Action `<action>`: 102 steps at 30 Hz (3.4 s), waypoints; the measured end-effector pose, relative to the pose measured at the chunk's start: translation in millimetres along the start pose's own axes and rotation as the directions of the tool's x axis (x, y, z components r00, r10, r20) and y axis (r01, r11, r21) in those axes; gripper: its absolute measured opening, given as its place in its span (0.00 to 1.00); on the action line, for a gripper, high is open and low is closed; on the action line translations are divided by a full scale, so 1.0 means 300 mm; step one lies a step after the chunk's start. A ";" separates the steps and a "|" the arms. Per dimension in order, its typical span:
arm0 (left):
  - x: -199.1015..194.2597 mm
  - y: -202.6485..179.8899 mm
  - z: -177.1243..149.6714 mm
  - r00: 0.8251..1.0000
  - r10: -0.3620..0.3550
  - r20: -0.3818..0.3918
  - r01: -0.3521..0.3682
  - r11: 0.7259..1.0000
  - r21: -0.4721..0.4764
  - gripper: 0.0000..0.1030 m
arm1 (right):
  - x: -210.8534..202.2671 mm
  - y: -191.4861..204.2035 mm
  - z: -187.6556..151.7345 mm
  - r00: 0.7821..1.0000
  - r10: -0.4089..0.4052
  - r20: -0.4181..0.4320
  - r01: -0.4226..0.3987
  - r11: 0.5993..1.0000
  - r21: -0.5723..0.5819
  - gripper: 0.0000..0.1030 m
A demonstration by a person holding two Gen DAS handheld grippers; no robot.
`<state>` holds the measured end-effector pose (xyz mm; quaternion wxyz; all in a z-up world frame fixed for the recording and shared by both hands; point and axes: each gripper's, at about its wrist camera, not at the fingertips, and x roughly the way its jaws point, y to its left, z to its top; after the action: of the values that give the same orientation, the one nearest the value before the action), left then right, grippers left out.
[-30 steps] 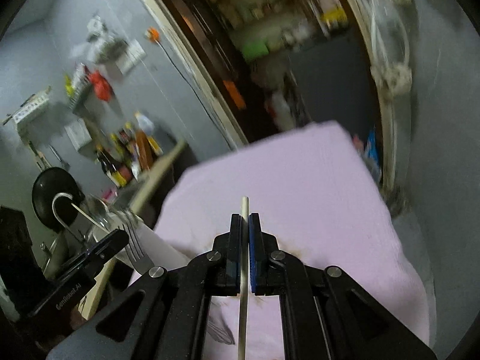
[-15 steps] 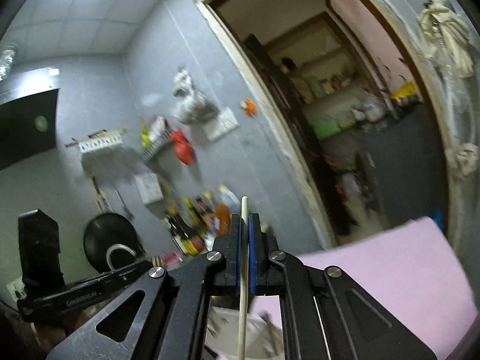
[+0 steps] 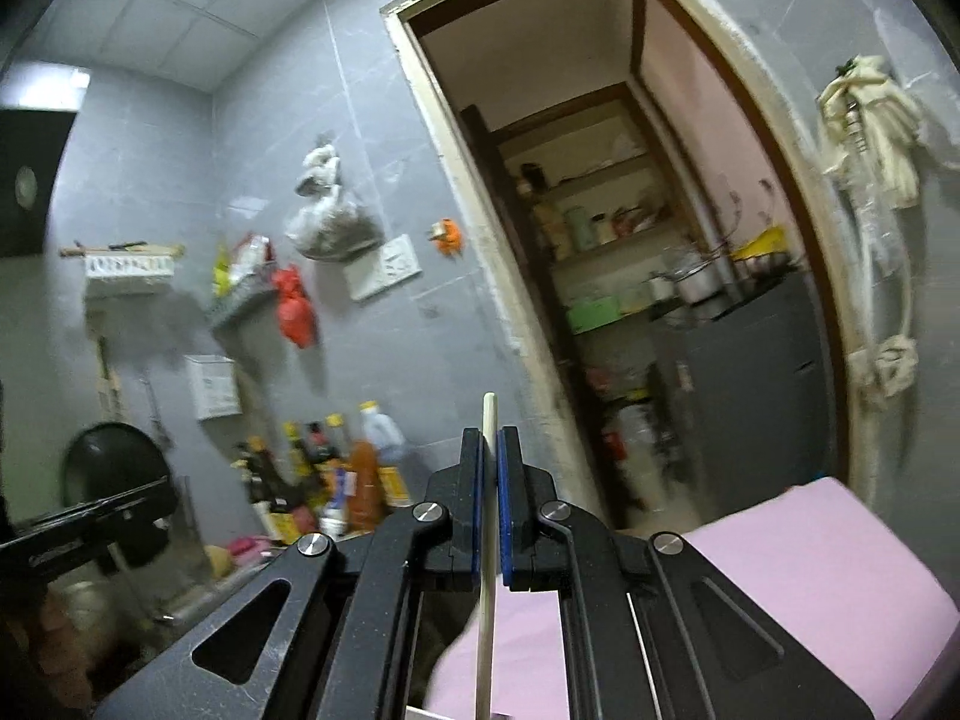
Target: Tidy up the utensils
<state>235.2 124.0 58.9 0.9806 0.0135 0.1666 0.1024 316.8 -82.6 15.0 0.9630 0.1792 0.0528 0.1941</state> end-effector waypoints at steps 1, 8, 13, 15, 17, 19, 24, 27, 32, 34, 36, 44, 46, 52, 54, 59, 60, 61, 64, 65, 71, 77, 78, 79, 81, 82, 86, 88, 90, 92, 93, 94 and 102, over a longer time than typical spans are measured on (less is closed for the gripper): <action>0.007 -0.018 -0.022 1.000 0.011 -0.002 -0.011 1.000 0.021 0.03 | -0.002 -0.015 -0.008 1.000 -0.017 0.009 0.017 1.000 0.000 0.04; -0.001 -0.074 -0.106 0.998 0.064 0.011 -0.064 0.995 0.071 0.03 | -0.020 -0.060 -0.048 0.992 -0.104 0.078 0.104 0.995 0.007 0.04; 0.007 -0.087 -0.124 0.998 0.053 -0.018 -0.052 0.997 0.064 0.03 | -0.033 -0.045 -0.086 0.992 -0.109 0.061 0.110 0.994 -0.013 0.04; 0.009 -0.087 -0.130 0.999 0.041 -0.030 -0.040 0.998 0.056 0.03 | -0.043 -0.036 -0.100 0.994 -0.101 0.048 0.102 0.994 -0.031 0.04; 0.015 -0.087 -0.138 0.998 0.028 -0.049 -0.025 0.998 0.058 0.03 | -0.059 -0.032 -0.108 0.995 -0.090 0.042 0.092 0.995 -0.041 0.04; 0.025 -0.086 -0.146 0.997 0.008 -0.071 -0.004 0.998 0.060 0.03 | -0.070 -0.029 -0.108 0.996 -0.083 0.042 0.085 0.995 -0.053 0.04; 0.039 -0.072 -0.150 0.993 -0.027 -0.115 0.031 0.999 0.032 0.04 | -0.066 -0.036 -0.081 0.994 -0.081 0.071 0.083 0.996 -0.038 0.04; 0.043 -0.061 -0.146 0.988 -0.064 -0.138 0.066 0.998 0.010 0.05 | -0.063 -0.038 -0.076 0.996 -0.074 0.053 0.076 0.996 -0.037 0.04; 0.041 -0.036 -0.150 0.978 -0.126 -0.168 0.120 0.992 -0.044 0.05 | -0.077 -0.047 -0.096 0.997 -0.065 -0.037 0.063 0.997 -0.052 0.06; 0.041 -0.029 -0.151 0.973 -0.152 -0.172 0.143 0.988 -0.061 0.05 | -0.091 -0.052 -0.101 0.996 -0.064 -0.065 0.061 0.997 -0.051 0.16; 0.042 -0.021 -0.153 0.966 -0.183 -0.182 0.169 0.982 -0.089 0.06 | -0.113 -0.058 -0.097 0.996 -0.058 -0.074 0.055 0.997 -0.045 0.36; 0.011 0.026 -0.142 0.962 -0.236 -0.140 0.205 0.958 -0.202 0.40 | -0.206 -0.046 -0.041 0.992 -0.063 -0.110 0.054 0.995 -0.084 0.36; -0.001 0.030 -0.134 0.961 -0.243 -0.128 0.212 0.953 -0.217 0.43 | -0.233 -0.041 -0.020 0.991 -0.071 -0.116 0.061 0.994 -0.093 0.39; -0.057 0.020 -0.116 0.960 -0.263 -0.097 0.236 0.946 -0.223 0.58 | -0.331 -0.017 0.048 0.985 -0.108 -0.134 0.092 0.989 -0.118 0.57; -0.079 0.014 -0.111 0.959 -0.272 -0.086 0.247 0.943 -0.224 0.63 | -0.364 -0.009 0.066 0.980 -0.130 -0.150 0.111 0.986 -0.125 0.74; -0.145 -0.004 -0.102 0.957 -0.283 -0.063 0.265 0.942 -0.207 0.81 | -0.459 0.007 0.112 0.970 -0.182 -0.159 0.161 0.978 -0.135 0.84; -0.158 -0.006 -0.101 0.957 -0.282 -0.062 0.265 0.943 -0.202 0.84 | -0.474 0.009 0.119 0.968 -0.190 -0.161 0.168 0.976 -0.138 0.86; -0.168 -0.008 -0.101 0.957 -0.282 -0.063 0.265 0.943 -0.200 0.89 | -0.489 0.011 0.127 0.966 -0.198 -0.169 0.175 0.974 -0.141 0.88; -0.206 -0.013 -0.112 0.961 -0.269 -0.067 0.252 0.948 -0.195 0.96 | -0.528 0.004 0.138 0.958 -0.205 -0.200 0.180 0.974 -0.139 0.93; -0.219 -0.016 -0.117 0.961 -0.267 -0.070 0.250 0.949 -0.193 0.97 | -0.540 0.002 0.138 0.956 -0.205 -0.209 0.178 0.974 -0.140 0.94; -0.297 -0.041 -0.164 0.966 -0.236 -0.105 0.217 0.962 -0.164 0.98 | -0.628 -0.020 0.125 0.945 -0.212 -0.250 0.176 0.971 -0.160 0.98; -0.365 -0.065 -0.226 0.962 -0.218 -0.161 0.195 0.969 -0.151 0.98 | -0.734 -0.031 0.101 0.926 -0.239 -0.291 0.196 0.966 -0.171 0.99; -0.380 -0.070 -0.239 0.962 -0.215 -0.167 0.192 0.971 -0.144 0.98 | -0.755 -0.032 0.092 0.923 -0.243 -0.297 0.198 0.965 -0.173 0.99; -0.396 -0.075 -0.256 0.962 -0.210 -0.173 0.188 0.973 -0.136 0.98 | -0.769 -0.035 0.087 0.921 -0.247 -0.302 0.202 0.964 -0.174 0.99; -0.424 -0.083 -0.284 0.961 -0.205 -0.187 0.183 0.975 -0.128 0.98 | -0.809 -0.040 0.075 0.917 -0.257 -0.306 0.212 0.962 -0.172 0.99; -0.440 -0.085 -0.302 0.959 -0.203 -0.196 0.180 0.975 -0.128 0.98 | -0.835 -0.042 0.069 0.916 -0.262 -0.305 0.218 0.961 -0.169 0.99; -0.486 -0.088 -0.356 0.951 -0.198 -0.239 0.164 0.974 -0.153 0.98 | -0.925 -0.040 0.043 0.910 -0.277 -0.309 0.230 0.956 -0.180 0.99; -0.517 -0.084 -0.381 0.949 -0.196 -0.247 0.153 0.971 -0.183 0.98 | -0.959 -0.044 0.034 0.904 -0.283 -0.320 0.232 0.954 -0.187 0.99; -0.540 -0.083 -0.394 0.951 -0.193 -0.243 0.147 0.970 -0.193 0.98 | -0.993 -0.046 0.025 0.900 -0.288 -0.328 0.234 0.953 -0.195 0.99; -0.565 -0.089 -0.402 0.954 -0.183 -0.236 0.142 0.973 -0.182 0.98 | -1.024 -0.050 0.021 0.896 -0.288 -0.337 0.229 0.952 -0.202 0.99; -0.580 -0.096 -0.404 0.957 -0.174 -0.232 0.138 0.977 -0.164 0.98 | -1.042 -0.049 0.020 0.895 -0.292 -0.337 0.230 0.950 -0.211 0.99; -0.590 -0.105 -0.404 0.959 -0.167 -0.229 0.134 0.979 -0.152 0.98 | -1.056 -0.052 0.020 0.895 -0.292 -0.338 0.229 0.950 -0.212 0.99; -0.662 -0.129 -0.410 0.962 -0.169 -0.213 0.143 0.981 -0.130 0.98 | -1.110 -0.081 0.035 0.893 -0.294 -0.340 0.239 0.951 -0.194 0.99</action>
<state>18.9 44.3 4.7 0.9599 -0.0670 0.2701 0.0349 21.2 -237.7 26.6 0.9644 0.0596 0.2403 0.0932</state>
